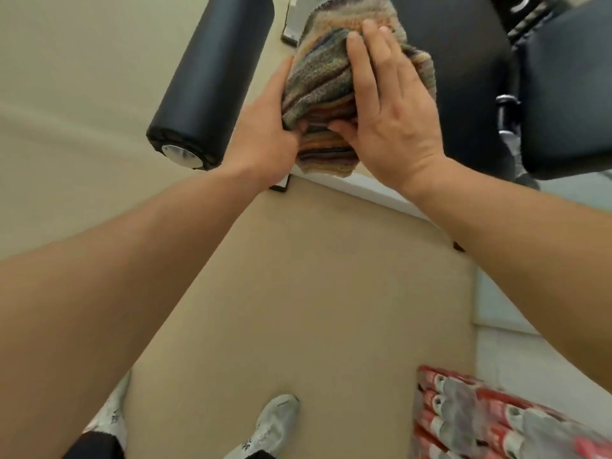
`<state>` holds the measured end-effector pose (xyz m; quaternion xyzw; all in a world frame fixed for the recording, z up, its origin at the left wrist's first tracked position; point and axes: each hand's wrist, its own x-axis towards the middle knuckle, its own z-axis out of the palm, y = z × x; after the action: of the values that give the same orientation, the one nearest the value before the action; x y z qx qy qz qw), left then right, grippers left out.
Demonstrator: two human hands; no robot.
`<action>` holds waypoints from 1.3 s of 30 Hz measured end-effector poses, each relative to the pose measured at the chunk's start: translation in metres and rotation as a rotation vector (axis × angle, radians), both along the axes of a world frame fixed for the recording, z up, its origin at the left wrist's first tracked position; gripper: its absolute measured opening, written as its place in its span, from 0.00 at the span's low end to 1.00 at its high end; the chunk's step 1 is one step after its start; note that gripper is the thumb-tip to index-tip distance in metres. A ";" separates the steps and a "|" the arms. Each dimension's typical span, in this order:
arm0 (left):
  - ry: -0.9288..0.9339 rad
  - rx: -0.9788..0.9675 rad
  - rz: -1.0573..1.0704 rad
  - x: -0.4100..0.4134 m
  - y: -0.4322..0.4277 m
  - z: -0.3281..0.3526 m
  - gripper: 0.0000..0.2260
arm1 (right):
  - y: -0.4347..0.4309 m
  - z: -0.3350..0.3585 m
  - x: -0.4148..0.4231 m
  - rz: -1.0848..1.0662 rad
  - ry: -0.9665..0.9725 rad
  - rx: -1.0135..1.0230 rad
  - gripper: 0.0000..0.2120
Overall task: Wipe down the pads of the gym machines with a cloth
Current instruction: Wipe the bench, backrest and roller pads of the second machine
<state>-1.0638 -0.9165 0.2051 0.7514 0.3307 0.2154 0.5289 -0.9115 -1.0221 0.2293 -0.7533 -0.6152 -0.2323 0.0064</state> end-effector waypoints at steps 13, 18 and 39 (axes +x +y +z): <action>-0.231 -1.201 0.129 0.016 -0.014 -0.003 0.17 | 0.073 0.066 -0.014 0.478 -0.231 -0.656 0.23; -0.141 -0.576 0.319 0.016 0.004 0.033 0.15 | 0.051 0.038 -0.004 0.426 0.038 -0.176 0.23; -0.055 -0.616 0.080 0.026 0.035 0.033 0.21 | 0.118 0.062 -0.046 -0.757 0.662 -0.254 0.34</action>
<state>-1.0375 -0.8817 0.2381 0.5359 0.3956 0.1458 0.7315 -0.9574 -0.9045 0.2910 -0.9510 -0.2881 0.1092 0.0246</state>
